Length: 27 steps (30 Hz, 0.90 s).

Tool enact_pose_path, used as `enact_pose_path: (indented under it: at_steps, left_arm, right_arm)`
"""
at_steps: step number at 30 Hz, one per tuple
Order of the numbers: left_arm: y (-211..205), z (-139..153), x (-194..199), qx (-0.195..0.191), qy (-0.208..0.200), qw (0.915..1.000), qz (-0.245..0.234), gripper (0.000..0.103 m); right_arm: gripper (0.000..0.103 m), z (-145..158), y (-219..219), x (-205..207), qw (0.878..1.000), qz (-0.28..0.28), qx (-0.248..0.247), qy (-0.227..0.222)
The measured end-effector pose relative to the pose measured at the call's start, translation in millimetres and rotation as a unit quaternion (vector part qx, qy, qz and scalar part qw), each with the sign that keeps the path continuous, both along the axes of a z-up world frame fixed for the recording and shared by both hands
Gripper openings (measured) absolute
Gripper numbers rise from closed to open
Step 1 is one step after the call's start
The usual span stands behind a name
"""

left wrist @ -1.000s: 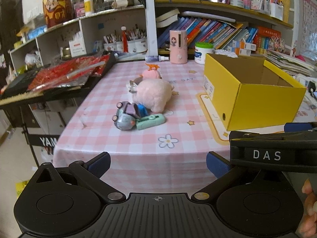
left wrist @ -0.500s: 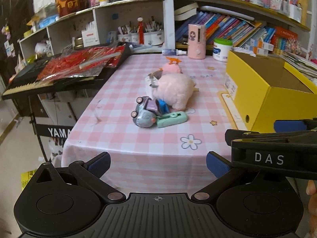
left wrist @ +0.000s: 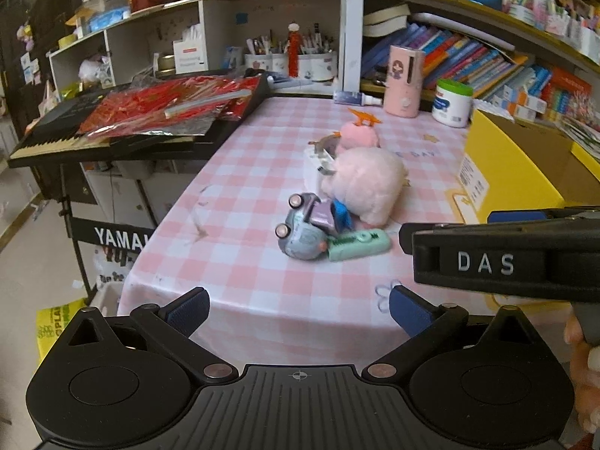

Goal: Organize objects
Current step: 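Grasp the grey toy car with the left tool while the right tool grasps the pink plush pig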

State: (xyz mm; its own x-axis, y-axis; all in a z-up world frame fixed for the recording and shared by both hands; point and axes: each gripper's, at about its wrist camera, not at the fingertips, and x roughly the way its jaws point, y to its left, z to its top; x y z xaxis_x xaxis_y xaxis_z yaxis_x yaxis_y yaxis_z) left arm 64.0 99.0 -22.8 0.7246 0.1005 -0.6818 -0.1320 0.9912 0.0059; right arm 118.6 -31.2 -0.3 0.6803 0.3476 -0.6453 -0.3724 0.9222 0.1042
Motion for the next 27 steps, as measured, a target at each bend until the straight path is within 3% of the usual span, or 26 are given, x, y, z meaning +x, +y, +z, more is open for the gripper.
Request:
enact_pose_path:
  at_steps: [6, 16, 27]
  left_arm:
    - [4.2, -6.0, 30.1, 0.003, 0.001, 1.0, 0.006, 0.088]
    - [8.9, -20.4, 81.8, 0.001, 0.022, 0.9997, 0.013, 0.082]
    - [17.3, -37.5, 113.5, -0.037, 0.052, 0.9979, 0.01, 0.051]
  right_arm:
    - [0.087, -1.3, 4.2, 35.9, 1.0, 0.004, 0.007, 0.007]
    - [0.095, -3.8, 5.7, 90.0, 1.0, 0.002, 0.023, 0.018]
    - [0.099, -14.8, 22.1, 130.7, 0.998, 0.023, 0.033, 0.049]
